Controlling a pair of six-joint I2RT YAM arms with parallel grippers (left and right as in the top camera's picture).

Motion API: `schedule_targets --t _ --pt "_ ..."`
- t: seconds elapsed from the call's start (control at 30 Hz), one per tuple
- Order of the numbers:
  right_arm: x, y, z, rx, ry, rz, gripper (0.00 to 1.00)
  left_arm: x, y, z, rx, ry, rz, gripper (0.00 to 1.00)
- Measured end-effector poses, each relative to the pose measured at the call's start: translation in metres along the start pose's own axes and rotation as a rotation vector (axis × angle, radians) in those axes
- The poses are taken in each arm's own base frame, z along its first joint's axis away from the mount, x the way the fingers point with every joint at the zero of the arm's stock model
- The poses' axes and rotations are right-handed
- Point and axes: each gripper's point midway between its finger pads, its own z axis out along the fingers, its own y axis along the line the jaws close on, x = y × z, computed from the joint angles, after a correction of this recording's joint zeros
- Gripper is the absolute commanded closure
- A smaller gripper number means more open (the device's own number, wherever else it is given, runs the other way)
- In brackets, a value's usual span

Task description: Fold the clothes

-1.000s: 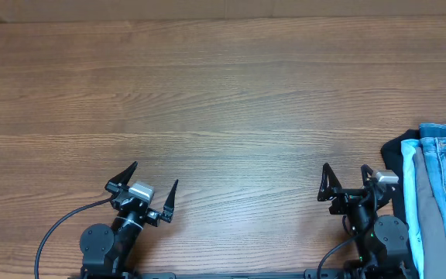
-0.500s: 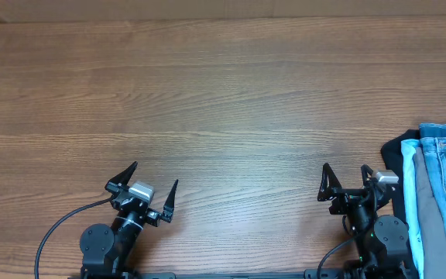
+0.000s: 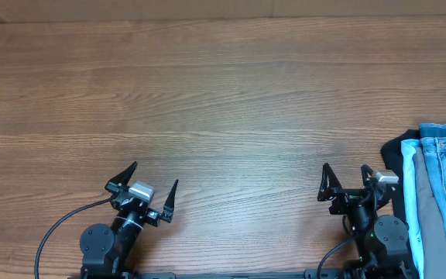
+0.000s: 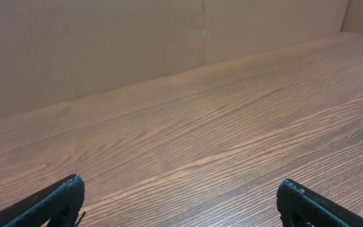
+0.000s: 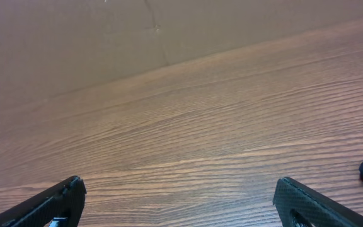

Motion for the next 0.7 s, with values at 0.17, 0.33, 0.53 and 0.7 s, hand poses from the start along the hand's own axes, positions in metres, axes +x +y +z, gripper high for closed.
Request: schedule_targets --t 0.17,0.33,0.53,0.7 --pt "0.0 0.0 0.0 0.0 0.0 0.0 0.0 0.0 0.0 0.0 0.0 0.0 0.0 0.0" --pt "0.0 0.0 0.0 0.0 0.0 0.0 0.0 0.0 0.0 0.0 0.0 0.0 0.0 0.0" --pt "0.001 0.003 0.0 -0.017 0.006 0.0 0.0 0.0 0.0 0.0 0.0 0.0 0.0 0.0" --pt "0.004 0.015 -0.001 -0.086 0.025 0.001 0.0 0.0 0.0 0.0 0.003 -0.001 -0.018 0.0"
